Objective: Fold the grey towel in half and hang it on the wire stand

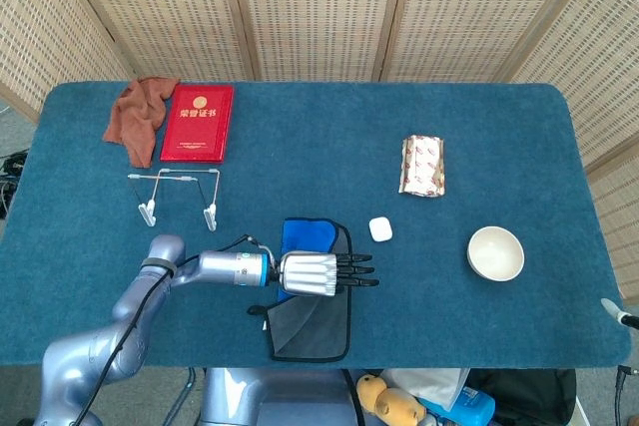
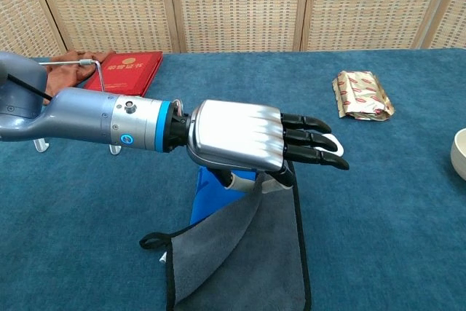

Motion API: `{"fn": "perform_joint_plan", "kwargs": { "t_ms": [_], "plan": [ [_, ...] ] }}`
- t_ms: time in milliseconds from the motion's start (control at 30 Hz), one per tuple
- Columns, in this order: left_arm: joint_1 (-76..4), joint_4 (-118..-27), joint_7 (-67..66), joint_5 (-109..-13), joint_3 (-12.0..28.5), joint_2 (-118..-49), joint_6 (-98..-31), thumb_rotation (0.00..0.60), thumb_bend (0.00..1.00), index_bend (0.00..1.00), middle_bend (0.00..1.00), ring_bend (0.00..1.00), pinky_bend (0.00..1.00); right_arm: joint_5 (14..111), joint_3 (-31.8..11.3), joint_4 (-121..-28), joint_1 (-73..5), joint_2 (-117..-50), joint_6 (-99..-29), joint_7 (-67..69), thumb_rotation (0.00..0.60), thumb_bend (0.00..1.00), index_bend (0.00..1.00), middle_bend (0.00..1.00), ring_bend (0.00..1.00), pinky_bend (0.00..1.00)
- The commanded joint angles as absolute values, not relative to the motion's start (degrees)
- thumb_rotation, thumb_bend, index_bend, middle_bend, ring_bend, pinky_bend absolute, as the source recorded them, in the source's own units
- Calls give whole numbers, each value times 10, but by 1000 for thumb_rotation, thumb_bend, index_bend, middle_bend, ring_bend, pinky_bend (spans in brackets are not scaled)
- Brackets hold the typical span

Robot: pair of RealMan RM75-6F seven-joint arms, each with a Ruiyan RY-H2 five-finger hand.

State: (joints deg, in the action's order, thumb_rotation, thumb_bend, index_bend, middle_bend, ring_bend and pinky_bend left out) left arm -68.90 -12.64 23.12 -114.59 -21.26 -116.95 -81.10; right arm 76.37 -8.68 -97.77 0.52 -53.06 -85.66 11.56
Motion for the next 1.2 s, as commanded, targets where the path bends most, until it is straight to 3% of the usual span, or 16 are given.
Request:
{"fn": "perform_joint_plan", "kwargs": {
  "t_ms": [33, 100, 133, 200, 367, 700, 967, 1200],
  "plan": [
    [-691, -126, 231, -1145, -212, -1172, -806, 600, 392, 531, 0, 0, 0, 763, -87, -977, 5, -530, -856, 117, 600, 0, 0, 0, 0, 0],
    [-693, -124, 229, -1146, -213, -1173, -802, 600, 378, 179, 0, 0, 0, 762, -88, -976, 5, -529, -855, 119, 600, 0, 0, 0, 0, 0],
    [-694, -124, 227, -1147, -214, -1174, -799, 600, 374, 59, 0, 0, 0, 762, -88, -976, 5, -529, -854, 120, 600, 0, 0, 0, 0, 0],
    [-695, -124, 225, -1144, -212, -1176, -795, 600, 373, 0, 0, 0, 0, 761, -88, -976, 6, -529, -854, 122, 600, 0, 0, 0, 0, 0],
    [-698, -128, 223, -1137, -204, -1173, -796, 600, 371, 0, 0, 0, 0, 760, -88, -974, 6, -528, -853, 125, 600, 0, 0, 0, 0, 0],
    [-675, -182, 245, -1148, -217, -1093, -879, 600, 373, 6, 0, 0, 0, 767, -85, -975, 8, -527, -856, 128, 600, 0, 0, 0, 0, 0],
    [-620, -281, 268, -1155, -238, -1011, -916, 600, 372, 197, 0, 0, 8, 781, -81, -982, 12, -526, -868, 124, 600, 0, 0, 0, 0, 0],
    [-584, -339, 263, -1152, -242, -991, -898, 600, 366, 258, 0, 0, 7, 796, -76, -990, 15, -525, -877, 119, 600, 0, 0, 0, 0, 0]
  ]
}}
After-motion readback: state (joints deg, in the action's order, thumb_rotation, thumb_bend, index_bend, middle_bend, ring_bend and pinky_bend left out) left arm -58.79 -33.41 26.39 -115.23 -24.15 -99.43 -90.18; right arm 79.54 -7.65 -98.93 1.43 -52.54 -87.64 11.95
